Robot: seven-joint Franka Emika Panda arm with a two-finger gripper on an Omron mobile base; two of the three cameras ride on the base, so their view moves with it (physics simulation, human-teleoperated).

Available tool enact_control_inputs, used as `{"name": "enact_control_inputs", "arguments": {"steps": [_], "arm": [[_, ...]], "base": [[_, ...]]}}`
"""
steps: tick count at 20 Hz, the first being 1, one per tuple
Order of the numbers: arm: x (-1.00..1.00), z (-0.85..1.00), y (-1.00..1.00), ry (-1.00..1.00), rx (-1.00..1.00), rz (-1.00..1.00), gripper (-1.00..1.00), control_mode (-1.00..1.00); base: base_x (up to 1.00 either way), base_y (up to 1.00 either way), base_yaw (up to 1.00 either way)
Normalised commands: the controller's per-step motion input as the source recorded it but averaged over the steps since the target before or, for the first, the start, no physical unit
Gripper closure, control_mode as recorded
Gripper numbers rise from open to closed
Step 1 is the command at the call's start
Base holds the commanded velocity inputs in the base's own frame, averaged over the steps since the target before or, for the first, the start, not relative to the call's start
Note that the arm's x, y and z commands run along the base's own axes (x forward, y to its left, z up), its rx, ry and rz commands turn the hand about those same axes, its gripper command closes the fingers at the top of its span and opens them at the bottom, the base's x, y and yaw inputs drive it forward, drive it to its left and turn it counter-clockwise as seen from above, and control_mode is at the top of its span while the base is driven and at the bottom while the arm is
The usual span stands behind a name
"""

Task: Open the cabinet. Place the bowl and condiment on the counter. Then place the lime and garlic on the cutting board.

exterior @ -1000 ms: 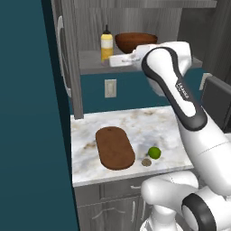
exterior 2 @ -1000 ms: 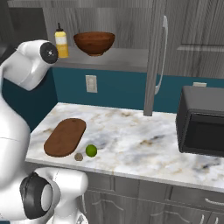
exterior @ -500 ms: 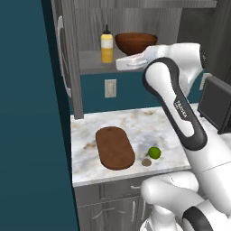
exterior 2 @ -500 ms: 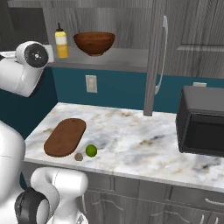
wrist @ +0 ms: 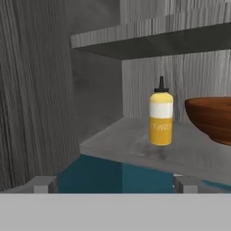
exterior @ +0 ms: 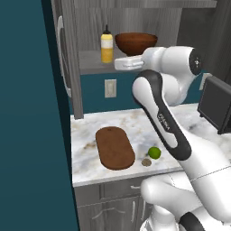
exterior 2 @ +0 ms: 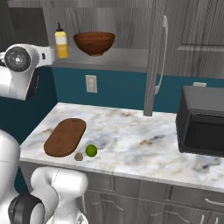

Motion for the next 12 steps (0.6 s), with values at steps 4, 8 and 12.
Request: {"name": "enact_control_inputs", "arguments": {"steps": [4, 8, 12], "arm": [[0.27, 0.0, -0.04, 0.0, -0.03, -0.18, -1.0, -1.0], [0.25, 0.02, 0.0, 0.0, 0.0, -0.06, -1.0, -1.0], [0.29, 0.0, 0.0, 0.0, 0.0, -0.01, -1.0, -1.0]], "base": [[0.0, 0.0, 0.0], [0.0, 0.0, 0.0], [0.0, 0.0, 0.0]]}}
